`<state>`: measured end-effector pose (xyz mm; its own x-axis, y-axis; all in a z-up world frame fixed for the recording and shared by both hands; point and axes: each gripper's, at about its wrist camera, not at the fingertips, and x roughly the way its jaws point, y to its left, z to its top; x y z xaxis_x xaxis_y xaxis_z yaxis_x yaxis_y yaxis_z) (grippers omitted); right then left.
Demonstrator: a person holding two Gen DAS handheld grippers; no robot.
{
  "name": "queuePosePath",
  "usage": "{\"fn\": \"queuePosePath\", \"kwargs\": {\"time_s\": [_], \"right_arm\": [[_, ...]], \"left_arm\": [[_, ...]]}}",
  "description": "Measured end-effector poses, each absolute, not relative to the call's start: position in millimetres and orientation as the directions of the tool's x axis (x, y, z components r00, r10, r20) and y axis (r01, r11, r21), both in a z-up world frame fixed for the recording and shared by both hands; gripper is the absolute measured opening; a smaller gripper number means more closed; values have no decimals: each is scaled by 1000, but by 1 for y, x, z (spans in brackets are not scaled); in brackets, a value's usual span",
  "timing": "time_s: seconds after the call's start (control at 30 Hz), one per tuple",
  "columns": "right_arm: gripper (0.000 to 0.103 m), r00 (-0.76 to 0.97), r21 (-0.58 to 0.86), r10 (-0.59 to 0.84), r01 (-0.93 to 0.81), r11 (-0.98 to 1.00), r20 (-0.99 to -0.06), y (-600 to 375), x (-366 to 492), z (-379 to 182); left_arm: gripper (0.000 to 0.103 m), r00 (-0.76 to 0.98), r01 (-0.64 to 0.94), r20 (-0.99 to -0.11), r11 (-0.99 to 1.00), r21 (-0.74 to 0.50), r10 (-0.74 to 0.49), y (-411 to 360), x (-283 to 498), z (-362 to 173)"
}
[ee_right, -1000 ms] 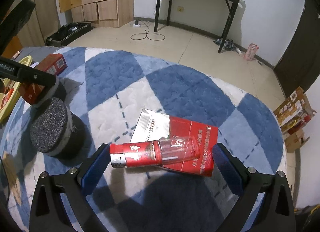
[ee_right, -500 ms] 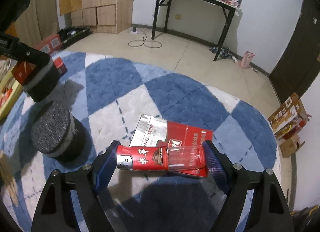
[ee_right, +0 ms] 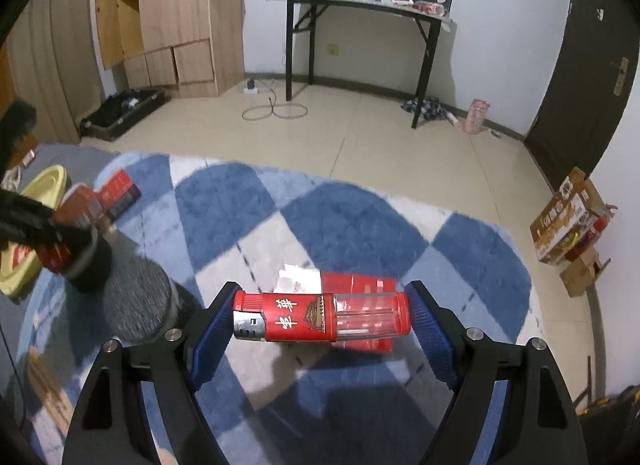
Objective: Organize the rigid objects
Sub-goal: 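Grasp the red-gold pack with the left gripper while the right grasps the red lighter, then lower the red-gold pack and red lighter into the yellow tray, open both grippers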
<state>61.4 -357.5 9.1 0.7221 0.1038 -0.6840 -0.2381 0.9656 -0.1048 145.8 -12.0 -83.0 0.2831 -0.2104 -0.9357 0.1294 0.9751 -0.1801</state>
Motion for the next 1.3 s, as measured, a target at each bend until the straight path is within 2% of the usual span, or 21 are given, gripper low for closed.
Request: {"fn": "queuePosePath", "kwargs": {"time_s": [0.2, 0.27, 0.33, 0.4, 0.43, 0.53, 0.7, 0.83, 0.93, 1.03, 1.1, 1.2, 1.3], "right_arm": [[82, 706, -117, 95, -246, 962, -702, -361, 58, 1], [82, 707, -128, 93, -253, 959, -701, -361, 58, 2], [82, 709, -123, 98, -253, 960, -699, -363, 58, 3], [82, 711, -109, 106, -251, 962, -695, -365, 57, 4], [82, 710, -107, 108, -251, 962, -696, -365, 56, 4], [82, 709, -109, 111, -257, 960, -697, -364, 54, 3], [82, 718, -116, 114, -263, 958, -687, -360, 51, 9], [82, 735, -114, 156, -304, 946, -660, -341, 47, 30], [82, 745, -110, 223, -369, 923, -628, -306, 39, 54], [82, 731, -96, 333, -476, 874, -595, -248, 30, 78], [82, 700, -78, 386, -532, 843, -601, -212, 29, 83], [82, 641, -85, 460, -634, 769, -614, -140, 24, 85], [82, 579, -107, 516, -724, 681, -631, -66, 7, 75]], "left_arm": [[69, 292, 143, -925, 967, -210, -244, -14, 147, -67], [74, 312, 143, -918, 967, -212, -247, -12, 149, -58], [74, 320, 144, -916, 968, -205, -242, -11, 152, -57], [70, 287, 139, -932, 972, -189, -222, -14, 157, -67], [58, 268, 140, -937, 971, -192, -223, -15, 159, -73], [58, 281, 148, -934, 971, -185, -221, -13, 154, -73], [58, 333, 124, -888, 949, -291, -316, 16, 149, -34], [58, 402, 75, -829, 916, -394, -390, 88, 128, 8], [58, 486, -50, -823, 930, -364, -295, 182, 93, 21], [58, 482, -210, -861, 933, -291, -160, 265, 62, 4], [58, 440, -308, -891, 913, -268, -113, 310, 46, -17], [58, 394, -392, -917, 889, -235, -69, 349, 34, -46], [58, 381, -414, -920, 872, -261, -95, 363, 39, -66]]}}
